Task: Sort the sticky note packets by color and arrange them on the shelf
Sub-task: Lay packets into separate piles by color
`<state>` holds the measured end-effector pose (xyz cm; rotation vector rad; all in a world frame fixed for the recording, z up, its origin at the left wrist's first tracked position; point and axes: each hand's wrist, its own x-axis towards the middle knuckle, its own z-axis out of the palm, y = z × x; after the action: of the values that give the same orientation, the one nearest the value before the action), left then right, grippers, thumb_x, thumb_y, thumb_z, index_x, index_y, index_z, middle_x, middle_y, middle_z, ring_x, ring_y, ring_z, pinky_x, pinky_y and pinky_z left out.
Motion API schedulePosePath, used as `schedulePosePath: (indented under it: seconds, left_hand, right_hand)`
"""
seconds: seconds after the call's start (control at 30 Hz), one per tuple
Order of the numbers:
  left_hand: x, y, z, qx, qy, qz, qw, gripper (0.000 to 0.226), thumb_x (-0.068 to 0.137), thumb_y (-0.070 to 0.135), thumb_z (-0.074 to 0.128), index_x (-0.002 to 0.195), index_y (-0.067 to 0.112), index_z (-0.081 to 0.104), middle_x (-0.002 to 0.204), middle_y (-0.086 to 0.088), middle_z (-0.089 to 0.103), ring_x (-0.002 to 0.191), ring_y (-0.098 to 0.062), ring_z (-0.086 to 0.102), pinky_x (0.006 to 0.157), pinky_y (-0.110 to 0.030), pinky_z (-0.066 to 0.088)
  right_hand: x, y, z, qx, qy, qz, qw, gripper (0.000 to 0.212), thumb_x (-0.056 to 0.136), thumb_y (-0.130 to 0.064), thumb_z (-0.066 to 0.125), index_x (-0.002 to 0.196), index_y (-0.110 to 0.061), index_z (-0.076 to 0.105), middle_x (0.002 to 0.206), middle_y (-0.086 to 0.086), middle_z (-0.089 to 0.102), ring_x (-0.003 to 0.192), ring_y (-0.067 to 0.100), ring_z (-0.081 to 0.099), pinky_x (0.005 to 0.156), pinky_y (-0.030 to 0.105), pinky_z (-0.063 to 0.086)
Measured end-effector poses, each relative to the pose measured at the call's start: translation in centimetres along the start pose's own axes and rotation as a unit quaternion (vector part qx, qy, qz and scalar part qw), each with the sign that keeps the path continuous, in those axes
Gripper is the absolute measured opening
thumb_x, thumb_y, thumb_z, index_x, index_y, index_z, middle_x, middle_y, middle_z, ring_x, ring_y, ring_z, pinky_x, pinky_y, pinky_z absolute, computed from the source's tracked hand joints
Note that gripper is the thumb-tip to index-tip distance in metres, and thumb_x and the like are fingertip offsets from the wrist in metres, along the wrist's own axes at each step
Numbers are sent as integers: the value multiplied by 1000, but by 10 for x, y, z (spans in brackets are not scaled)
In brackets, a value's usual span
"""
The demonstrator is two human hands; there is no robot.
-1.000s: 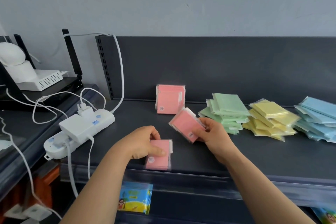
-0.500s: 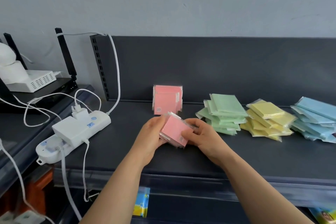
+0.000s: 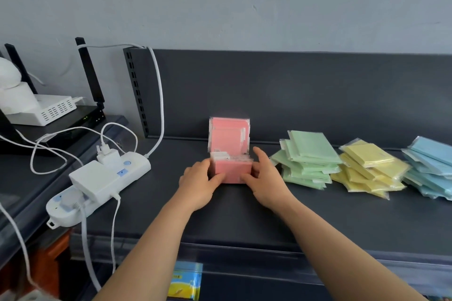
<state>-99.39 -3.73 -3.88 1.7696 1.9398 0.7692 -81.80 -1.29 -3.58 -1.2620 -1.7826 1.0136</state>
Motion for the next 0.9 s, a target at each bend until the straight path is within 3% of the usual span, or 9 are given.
schedulePosePath:
  seconds: [0.13, 0.27, 0.37, 0.5, 0.67, 0.9]
  left_hand:
    - [18, 1, -5, -11, 8, 12, 1000, 46, 95, 36, 53, 139, 26, 42, 129, 1, 55, 119, -21, 49, 102, -42, 43]
    - [35, 7, -4, 28, 12, -2, 1000, 42, 98, 31, 49, 137, 19, 40, 127, -6, 47, 112, -23, 52, 96, -35, 44]
    - [45, 7, -1, 40, -2, -11, 999, 39, 101, 31, 43, 137, 17, 40, 126, -5, 35, 102, -21, 54, 92, -31, 45]
    - [47, 4, -1, 17, -7, -6, 1000, 42, 101, 34, 41, 141, 25, 37, 122, -2, 37, 101, -19, 53, 85, -26, 40]
    - [40, 1, -8, -47, -16, -7, 999, 41, 99, 38, 47, 138, 25, 43, 127, 0, 39, 101, -12, 50, 89, -25, 38]
    - [36, 0, -9, -63, -12, -1, 998, 46, 96, 39, 53, 139, 24, 45, 123, 4, 40, 101, -9, 50, 90, -23, 39]
  right_hand:
    - [23, -2, 5, -49, 40, 7, 998, 45, 87, -12, 62, 131, -15, 52, 114, -1, 65, 103, 15, 62, 94, 36, 51]
    - [39, -5, 17, -111, 54, 13, 992, 34, 93, -14, 54, 127, -13, 52, 121, 6, 52, 97, 19, 56, 85, 26, 43]
    - [48, -1, 22, -137, 43, 19, 989, 34, 94, -14, 49, 127, -9, 49, 126, 8, 50, 109, 22, 51, 86, 26, 39]
    - [52, 6, 16, -128, 31, 12, 991, 35, 92, -21, 55, 126, -16, 52, 121, 1, 55, 107, 17, 53, 86, 27, 42]
    - [47, 12, 9, -85, 21, 18, 996, 42, 85, -26, 63, 126, -26, 54, 121, -6, 60, 111, 12, 56, 96, 32, 47]
    - [43, 10, 9, -95, 18, 4, 995, 54, 81, -30, 68, 132, -28, 50, 125, -9, 59, 113, 10, 55, 97, 32, 47]
